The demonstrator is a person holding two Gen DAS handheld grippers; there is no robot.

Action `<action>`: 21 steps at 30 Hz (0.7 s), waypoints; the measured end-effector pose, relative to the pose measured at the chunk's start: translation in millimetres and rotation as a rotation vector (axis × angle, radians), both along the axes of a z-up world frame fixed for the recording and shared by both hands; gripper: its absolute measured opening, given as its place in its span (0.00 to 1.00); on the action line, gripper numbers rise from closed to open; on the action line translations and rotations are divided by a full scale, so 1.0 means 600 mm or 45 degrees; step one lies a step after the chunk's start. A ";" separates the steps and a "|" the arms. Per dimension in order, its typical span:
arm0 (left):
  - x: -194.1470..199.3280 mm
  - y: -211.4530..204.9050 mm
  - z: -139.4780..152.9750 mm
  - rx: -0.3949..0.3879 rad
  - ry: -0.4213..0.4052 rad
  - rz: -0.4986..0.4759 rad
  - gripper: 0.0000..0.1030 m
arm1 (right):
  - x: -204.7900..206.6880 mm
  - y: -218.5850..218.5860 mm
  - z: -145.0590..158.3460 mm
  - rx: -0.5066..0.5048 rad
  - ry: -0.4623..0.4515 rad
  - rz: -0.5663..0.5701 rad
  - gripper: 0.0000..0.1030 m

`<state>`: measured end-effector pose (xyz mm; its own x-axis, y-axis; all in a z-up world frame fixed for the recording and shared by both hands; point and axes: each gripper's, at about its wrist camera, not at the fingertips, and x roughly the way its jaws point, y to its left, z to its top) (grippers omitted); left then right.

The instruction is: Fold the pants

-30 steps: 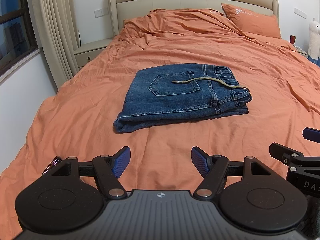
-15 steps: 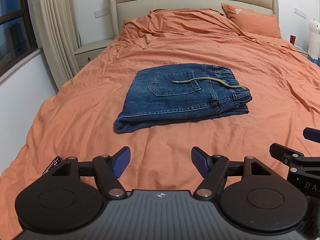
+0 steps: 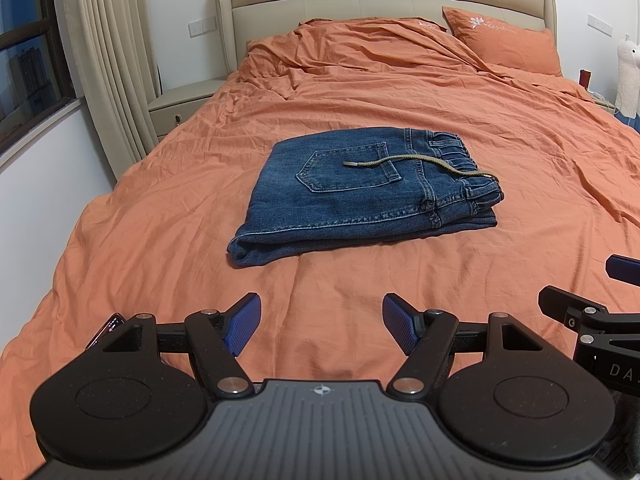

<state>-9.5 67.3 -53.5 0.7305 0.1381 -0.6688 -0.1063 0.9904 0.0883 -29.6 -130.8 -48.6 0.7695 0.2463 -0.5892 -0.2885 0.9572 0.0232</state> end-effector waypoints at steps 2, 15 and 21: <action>0.000 0.000 0.000 -0.001 0.000 0.000 0.79 | 0.000 0.000 0.000 -0.001 0.001 0.002 0.79; 0.000 0.002 0.003 0.004 -0.008 -0.015 0.79 | -0.003 0.002 -0.002 0.002 0.004 0.001 0.79; -0.001 0.002 0.001 0.023 -0.012 -0.023 0.79 | -0.003 0.004 -0.002 0.002 0.003 0.002 0.79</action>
